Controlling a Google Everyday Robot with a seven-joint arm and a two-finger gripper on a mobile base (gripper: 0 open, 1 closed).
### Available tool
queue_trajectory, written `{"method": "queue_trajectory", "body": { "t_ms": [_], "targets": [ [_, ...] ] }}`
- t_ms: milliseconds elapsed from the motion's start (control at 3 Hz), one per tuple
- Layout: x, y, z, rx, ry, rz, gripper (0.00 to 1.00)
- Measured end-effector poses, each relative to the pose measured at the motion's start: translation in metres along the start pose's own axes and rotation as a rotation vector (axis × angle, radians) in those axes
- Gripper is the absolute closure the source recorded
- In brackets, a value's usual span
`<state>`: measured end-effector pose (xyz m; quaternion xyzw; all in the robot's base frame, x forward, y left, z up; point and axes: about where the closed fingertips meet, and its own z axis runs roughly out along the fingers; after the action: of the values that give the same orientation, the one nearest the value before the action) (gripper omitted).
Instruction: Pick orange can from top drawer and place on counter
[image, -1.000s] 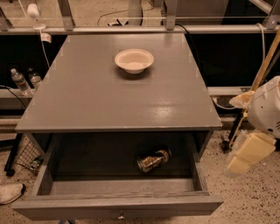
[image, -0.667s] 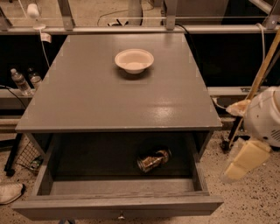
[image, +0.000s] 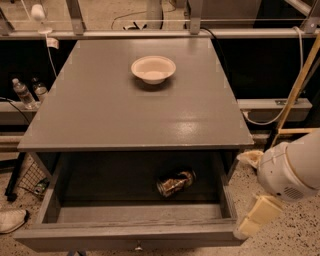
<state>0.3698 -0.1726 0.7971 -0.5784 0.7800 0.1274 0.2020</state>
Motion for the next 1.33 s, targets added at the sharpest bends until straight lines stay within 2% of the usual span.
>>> {"method": "queue_trajectory", "body": {
  "t_ms": [667,1000,1333],
  "targets": [
    [-0.016,0.013,0.050,-0.092,-0.149,-0.014,0.00],
    [-0.031,0.010,0.078,-0.116,-0.245,0.006,0.00],
    [-0.040,0.004,0.091,-0.116,-0.303,0.028,0.00]
  ]
}}
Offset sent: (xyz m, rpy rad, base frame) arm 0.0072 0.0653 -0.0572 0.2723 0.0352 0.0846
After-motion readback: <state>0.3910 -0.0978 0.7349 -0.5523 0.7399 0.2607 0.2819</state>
